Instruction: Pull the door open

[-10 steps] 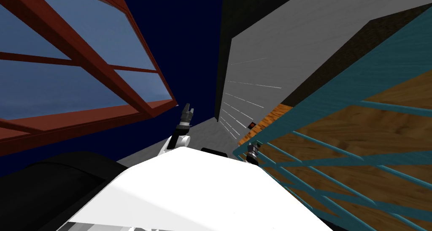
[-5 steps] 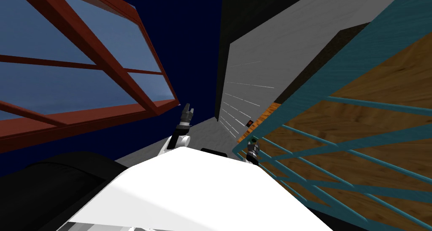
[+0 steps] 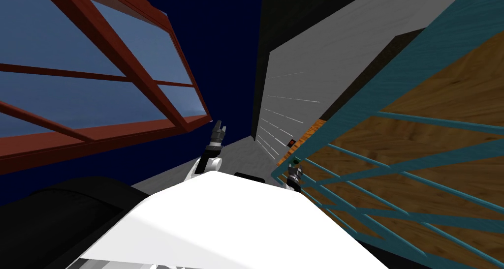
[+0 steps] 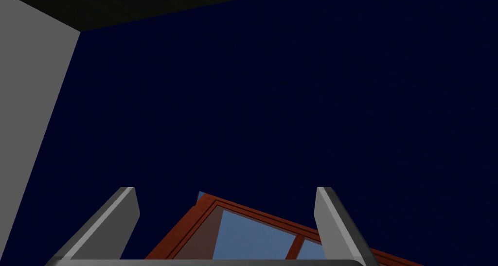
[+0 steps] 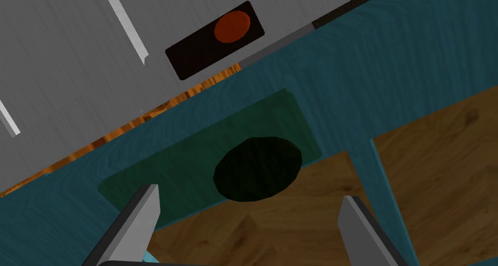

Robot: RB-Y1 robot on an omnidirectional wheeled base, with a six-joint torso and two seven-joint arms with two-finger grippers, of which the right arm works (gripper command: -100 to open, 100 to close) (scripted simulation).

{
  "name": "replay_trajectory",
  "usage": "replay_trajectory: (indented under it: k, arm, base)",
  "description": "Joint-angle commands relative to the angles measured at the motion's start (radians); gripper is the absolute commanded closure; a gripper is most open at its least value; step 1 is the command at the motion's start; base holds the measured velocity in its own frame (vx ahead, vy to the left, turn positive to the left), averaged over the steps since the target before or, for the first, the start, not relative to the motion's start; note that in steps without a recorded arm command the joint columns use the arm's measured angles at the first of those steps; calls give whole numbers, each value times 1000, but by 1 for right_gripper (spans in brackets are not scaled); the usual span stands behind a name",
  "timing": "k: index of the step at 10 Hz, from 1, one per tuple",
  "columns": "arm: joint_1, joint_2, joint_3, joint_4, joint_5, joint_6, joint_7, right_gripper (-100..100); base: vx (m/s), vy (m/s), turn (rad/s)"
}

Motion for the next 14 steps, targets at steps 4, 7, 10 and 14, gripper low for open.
replay_trajectory:
  k: [4, 7, 10, 14]
  arm:
    - [-15, 9, -6, 6, -12, -3, -104, -100]
    - [-27, 17, -11, 10, -21, -6, -186, -100]
    - [-40, 26, -16, 15, -31, -8, -267, -100]
    - [-52, 34, -21, 19, -41, -10, -351, -100]
  base:
    - [-53, -11, 39]
    - [-54, -12, 49]
    - [-45, -4, 37]
    - [-52, -8, 42]
